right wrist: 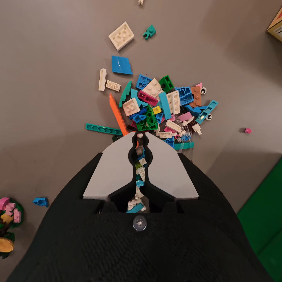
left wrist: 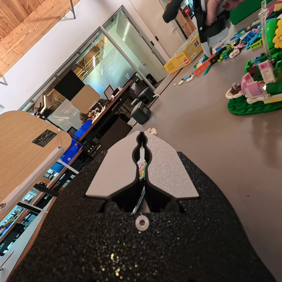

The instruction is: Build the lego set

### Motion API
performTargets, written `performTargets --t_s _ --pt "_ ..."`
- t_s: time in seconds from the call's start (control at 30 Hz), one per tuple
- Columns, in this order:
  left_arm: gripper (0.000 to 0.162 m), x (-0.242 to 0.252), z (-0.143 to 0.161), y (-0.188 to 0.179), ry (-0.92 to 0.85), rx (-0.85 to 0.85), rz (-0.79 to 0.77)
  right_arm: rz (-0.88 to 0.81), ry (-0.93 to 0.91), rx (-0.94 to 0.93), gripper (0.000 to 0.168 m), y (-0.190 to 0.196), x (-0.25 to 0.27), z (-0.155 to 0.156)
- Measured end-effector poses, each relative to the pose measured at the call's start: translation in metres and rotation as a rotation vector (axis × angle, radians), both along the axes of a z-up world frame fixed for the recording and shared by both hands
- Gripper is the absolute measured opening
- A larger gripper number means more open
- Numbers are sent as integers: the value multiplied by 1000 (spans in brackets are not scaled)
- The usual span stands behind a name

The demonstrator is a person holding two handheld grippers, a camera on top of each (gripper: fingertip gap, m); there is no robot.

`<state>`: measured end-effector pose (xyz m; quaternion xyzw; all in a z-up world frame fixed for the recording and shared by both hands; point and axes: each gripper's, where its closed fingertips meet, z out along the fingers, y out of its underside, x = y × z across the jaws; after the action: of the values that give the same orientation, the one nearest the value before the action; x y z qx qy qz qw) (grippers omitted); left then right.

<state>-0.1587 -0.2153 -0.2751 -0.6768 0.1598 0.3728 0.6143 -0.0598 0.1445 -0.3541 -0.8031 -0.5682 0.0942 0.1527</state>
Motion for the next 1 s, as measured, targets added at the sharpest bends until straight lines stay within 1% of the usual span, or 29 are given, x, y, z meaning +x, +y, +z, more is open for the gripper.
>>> performTargets --t_s 0.13,0.27,0.37,0.6,0.7,0.8,0.93,1.0 --pt "0 0 0 0 1 0 2 36 -9 -86 5 -15 -1 -6" --pt "0 -1 0 0 0 0 3 -9 47 -27 7 -5 -8 0" --pt "0 -1 0 0 0 0 2 -61 79 -70 14 -4 -10 1" --pt "0 -1 0 0 2 -2 1 -83 81 -118 14 -5 -4 0" --pt "0 -1 0 0 3 -1 1 -44 43 -151 10 -13 1 -6" --pt "0 -1 0 0 2 -1 2 12 -9 -143 7 -22 8 -11" --pt "0 -1 0 0 2 -2 2 75 -70 -163 6 -36 19 -14" --pt "0 -1 0 0 3 -2 2 87 -96 -155 6 -36 24 -14"
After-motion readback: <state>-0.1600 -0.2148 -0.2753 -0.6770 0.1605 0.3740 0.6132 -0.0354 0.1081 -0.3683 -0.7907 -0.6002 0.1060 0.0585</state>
